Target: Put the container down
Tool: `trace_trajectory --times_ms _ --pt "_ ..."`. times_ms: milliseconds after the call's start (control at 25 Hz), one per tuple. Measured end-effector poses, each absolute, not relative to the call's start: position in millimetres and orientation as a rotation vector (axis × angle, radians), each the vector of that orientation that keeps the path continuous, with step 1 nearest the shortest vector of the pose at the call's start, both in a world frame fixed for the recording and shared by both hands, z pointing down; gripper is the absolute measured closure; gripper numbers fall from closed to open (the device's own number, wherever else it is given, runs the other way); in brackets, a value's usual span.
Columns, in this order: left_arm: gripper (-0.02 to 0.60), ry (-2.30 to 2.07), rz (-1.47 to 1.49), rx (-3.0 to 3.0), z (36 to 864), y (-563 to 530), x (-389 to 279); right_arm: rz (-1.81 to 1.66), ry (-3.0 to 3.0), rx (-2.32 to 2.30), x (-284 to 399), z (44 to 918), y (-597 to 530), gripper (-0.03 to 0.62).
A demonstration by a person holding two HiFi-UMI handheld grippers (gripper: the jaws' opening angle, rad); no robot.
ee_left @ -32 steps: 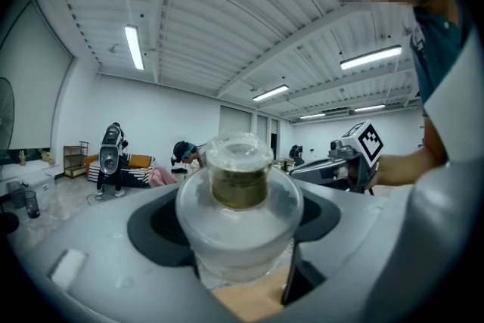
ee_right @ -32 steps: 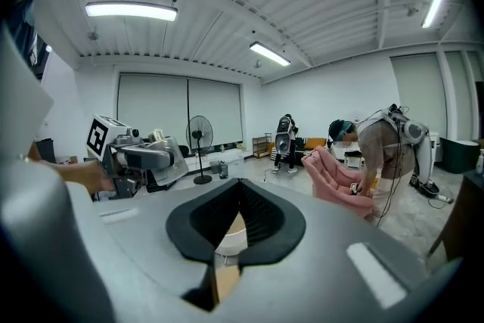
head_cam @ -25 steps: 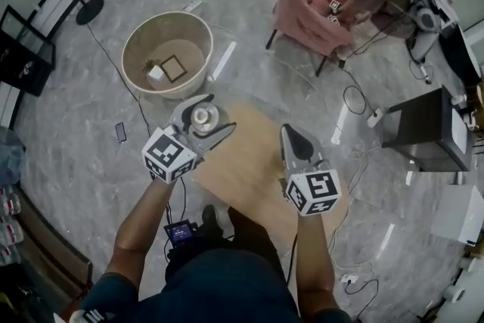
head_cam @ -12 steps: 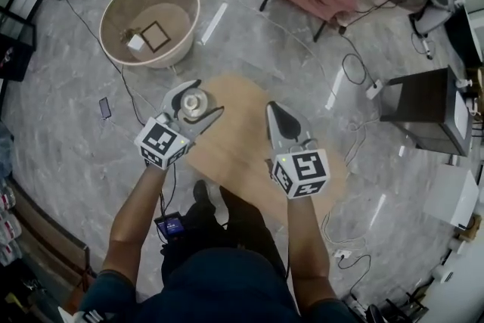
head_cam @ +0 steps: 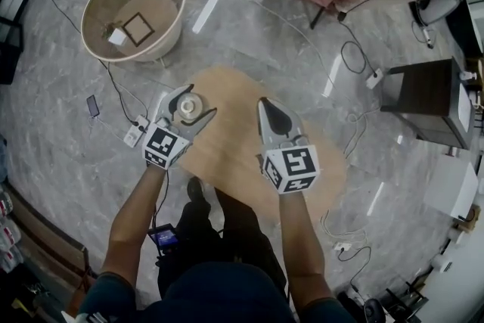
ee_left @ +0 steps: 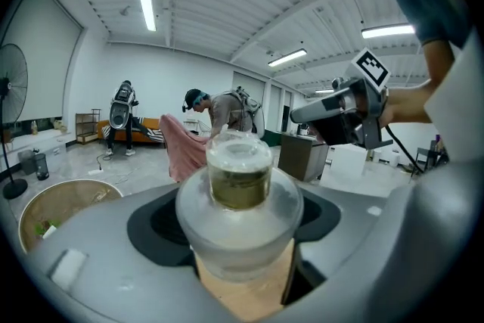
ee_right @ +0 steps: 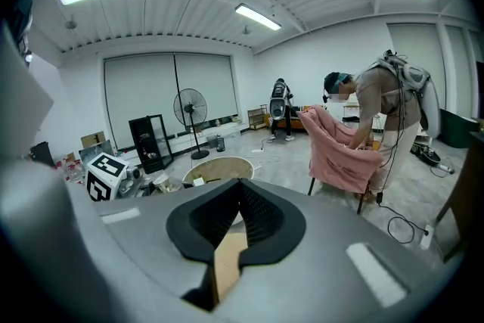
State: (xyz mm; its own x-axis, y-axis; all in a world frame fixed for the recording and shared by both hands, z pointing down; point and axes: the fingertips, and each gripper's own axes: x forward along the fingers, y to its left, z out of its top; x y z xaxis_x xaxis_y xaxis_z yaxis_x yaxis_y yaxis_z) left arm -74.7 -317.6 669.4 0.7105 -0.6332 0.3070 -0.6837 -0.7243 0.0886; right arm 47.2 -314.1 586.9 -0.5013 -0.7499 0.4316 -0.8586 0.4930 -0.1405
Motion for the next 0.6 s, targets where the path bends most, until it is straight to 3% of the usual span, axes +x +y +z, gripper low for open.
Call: trace_trajectory --times_ms 600 --pt "0.245 -1.114 0.526 2.611 813.6 -318.7 -66.8 0.564 -2.394 1.314 44.0 685.2 -320.3 0.589"
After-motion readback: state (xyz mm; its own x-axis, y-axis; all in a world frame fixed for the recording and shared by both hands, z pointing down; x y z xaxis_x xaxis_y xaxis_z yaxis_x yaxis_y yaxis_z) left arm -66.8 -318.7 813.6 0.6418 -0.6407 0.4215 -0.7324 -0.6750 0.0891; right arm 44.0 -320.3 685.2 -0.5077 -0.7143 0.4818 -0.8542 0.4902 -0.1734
